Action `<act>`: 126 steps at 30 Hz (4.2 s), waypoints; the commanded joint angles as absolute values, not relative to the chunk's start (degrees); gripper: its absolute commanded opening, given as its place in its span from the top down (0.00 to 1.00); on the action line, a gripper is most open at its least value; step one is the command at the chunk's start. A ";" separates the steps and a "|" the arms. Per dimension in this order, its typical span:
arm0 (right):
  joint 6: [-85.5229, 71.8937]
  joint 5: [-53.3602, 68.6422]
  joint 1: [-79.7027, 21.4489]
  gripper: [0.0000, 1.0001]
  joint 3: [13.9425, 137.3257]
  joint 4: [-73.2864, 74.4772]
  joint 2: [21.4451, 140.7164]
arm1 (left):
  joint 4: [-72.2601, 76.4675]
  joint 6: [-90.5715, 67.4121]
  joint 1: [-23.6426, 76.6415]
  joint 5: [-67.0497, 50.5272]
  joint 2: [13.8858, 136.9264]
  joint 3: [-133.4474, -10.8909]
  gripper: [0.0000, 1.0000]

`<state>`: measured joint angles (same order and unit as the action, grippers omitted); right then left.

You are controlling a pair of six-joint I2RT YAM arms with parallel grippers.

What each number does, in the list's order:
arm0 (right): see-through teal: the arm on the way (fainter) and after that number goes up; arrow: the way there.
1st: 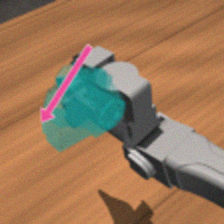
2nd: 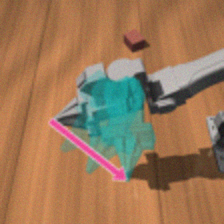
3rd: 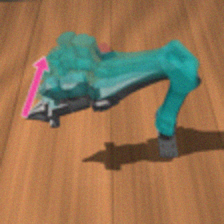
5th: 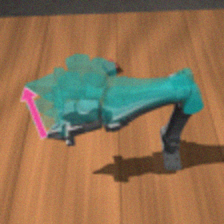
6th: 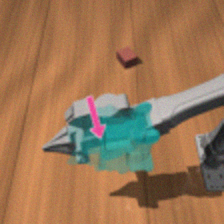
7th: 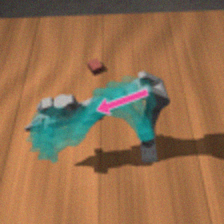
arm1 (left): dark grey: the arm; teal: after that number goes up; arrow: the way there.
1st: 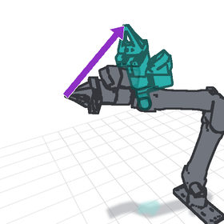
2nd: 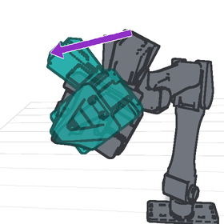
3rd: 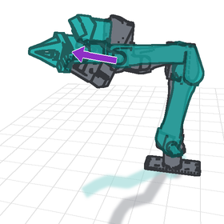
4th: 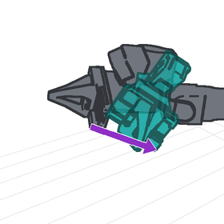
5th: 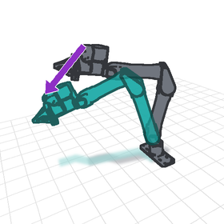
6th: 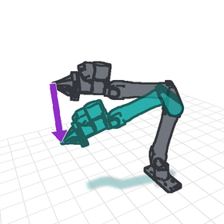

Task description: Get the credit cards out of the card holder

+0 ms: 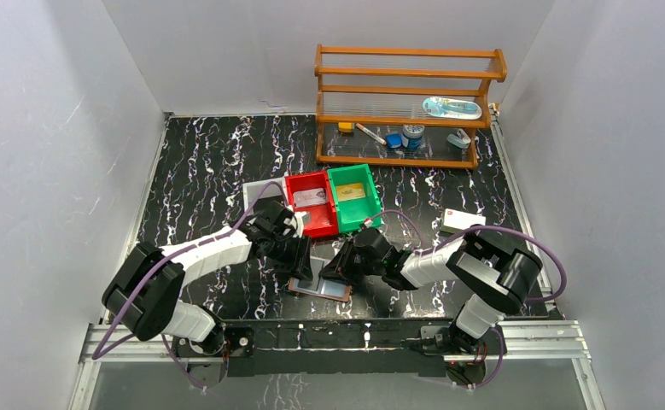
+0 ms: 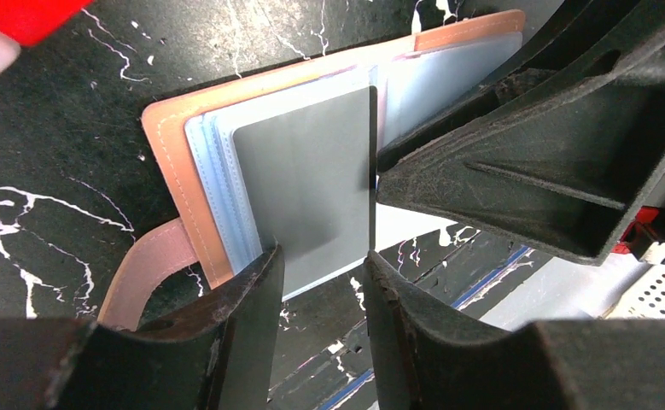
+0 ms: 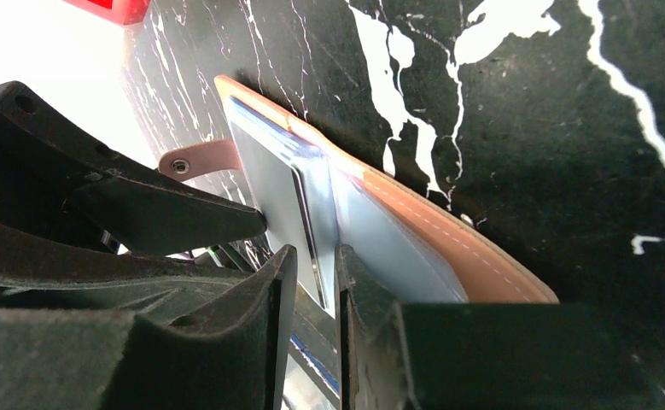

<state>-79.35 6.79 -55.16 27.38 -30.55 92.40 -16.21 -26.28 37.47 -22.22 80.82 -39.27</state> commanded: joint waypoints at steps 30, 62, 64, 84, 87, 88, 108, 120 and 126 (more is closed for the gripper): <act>-73.82 -4.20 -54.21 0.65 23.45 -13.03 81.17 | -17.34 -30.82 45.37 -13.56 81.74 -37.98 0.58; -66.99 12.42 -52.44 0.64 28.75 -21.19 80.49 | -11.13 -38.03 47.94 -14.60 69.57 -35.83 0.61; -67.26 13.24 -52.40 0.64 28.65 -22.26 81.79 | -10.19 -38.38 47.78 -13.84 68.93 -34.97 0.61; -69.73 15.31 -52.92 0.67 27.86 -25.68 89.71 | -7.37 -38.76 47.50 -14.88 74.86 -31.01 0.74; -70.06 15.91 -52.96 0.72 27.35 -27.47 89.85 | -7.80 -38.56 47.59 -15.27 76.45 -31.11 0.77; -70.36 16.17 -52.98 0.73 26.89 -28.49 89.82 | -8.09 -38.55 47.53 -14.86 76.78 -31.10 0.78; -74.85 16.40 -52.77 0.76 20.96 -39.88 87.02 | -14.27 -36.97 47.54 -9.23 77.81 -31.92 0.79; -79.11 15.77 -52.35 0.87 15.72 -48.41 88.04 | -15.03 -37.42 47.50 -6.84 78.13 -32.07 0.81; -81.76 16.84 -52.06 0.86 13.95 -55.45 90.83 | -15.15 -37.16 47.48 -7.11 78.13 -31.82 0.82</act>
<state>-79.29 15.20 -52.23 14.98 -47.03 89.21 -8.23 -38.65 47.42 -12.43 76.20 -33.47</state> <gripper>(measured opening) 0.161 0.184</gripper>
